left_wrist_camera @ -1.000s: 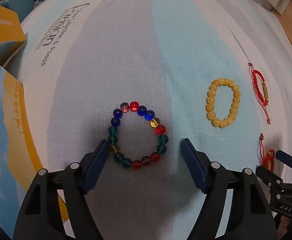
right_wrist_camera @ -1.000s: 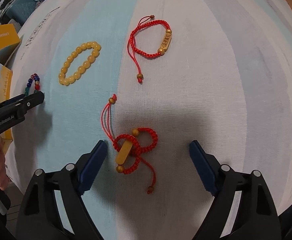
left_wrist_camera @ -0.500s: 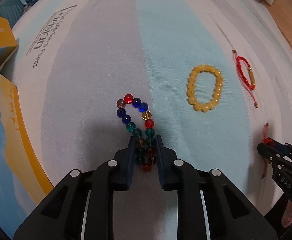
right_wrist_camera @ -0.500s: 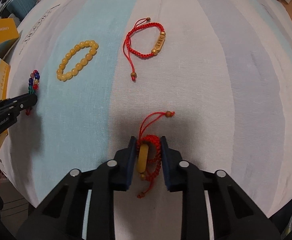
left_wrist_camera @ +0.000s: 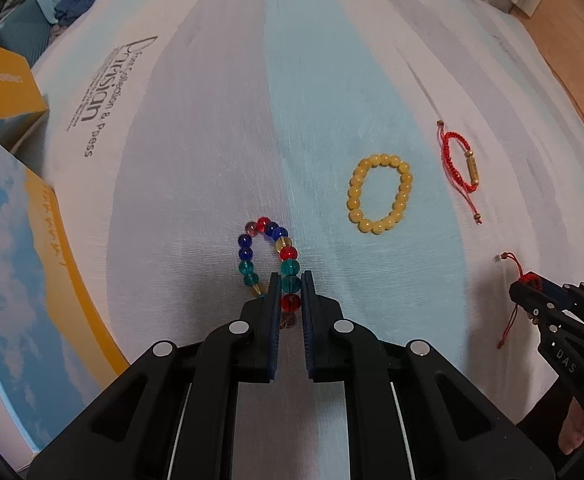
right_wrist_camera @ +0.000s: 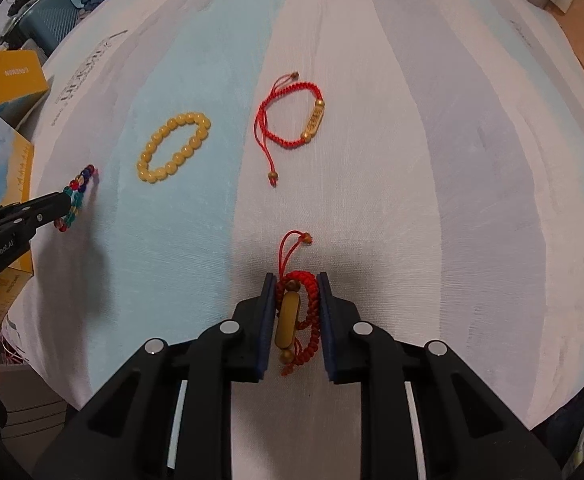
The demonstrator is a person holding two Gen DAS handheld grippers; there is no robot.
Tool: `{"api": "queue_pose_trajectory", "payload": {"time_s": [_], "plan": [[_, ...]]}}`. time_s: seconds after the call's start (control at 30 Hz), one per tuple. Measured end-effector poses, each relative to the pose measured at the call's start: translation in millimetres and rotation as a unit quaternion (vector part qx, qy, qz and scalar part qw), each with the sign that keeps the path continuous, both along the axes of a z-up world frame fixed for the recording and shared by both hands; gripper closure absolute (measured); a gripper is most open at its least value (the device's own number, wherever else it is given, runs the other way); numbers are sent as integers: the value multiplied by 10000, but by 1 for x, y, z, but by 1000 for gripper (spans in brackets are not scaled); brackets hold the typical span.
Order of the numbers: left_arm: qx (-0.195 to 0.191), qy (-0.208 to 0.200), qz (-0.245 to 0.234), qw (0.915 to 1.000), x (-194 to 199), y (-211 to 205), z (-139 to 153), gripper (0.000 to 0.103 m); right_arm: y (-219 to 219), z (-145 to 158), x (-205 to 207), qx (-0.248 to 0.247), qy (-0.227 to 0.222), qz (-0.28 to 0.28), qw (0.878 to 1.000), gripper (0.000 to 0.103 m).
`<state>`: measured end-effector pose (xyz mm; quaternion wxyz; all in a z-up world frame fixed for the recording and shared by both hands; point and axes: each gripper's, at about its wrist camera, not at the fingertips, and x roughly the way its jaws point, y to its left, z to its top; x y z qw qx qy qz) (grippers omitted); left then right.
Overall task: Organize jewelry
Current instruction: 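Carry the multicolour and red string bracelets over the white box with both tools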
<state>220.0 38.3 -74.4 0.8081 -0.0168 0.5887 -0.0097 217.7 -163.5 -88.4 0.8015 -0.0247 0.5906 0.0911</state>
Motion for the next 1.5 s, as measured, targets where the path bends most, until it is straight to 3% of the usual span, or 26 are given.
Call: {"api": "queue_pose_trajectory", "payload": {"time_s": [0.67, 1.5], "plan": [[13, -302, -12, 9995, -11, -3, 46, 94, -2, 48, -12, 115, -361, -19, 9993, 84], [53, -823, 184, 9964, -49, 31, 121, 94, 47, 109, -32, 167, -807, 291, 9962, 84]]}}
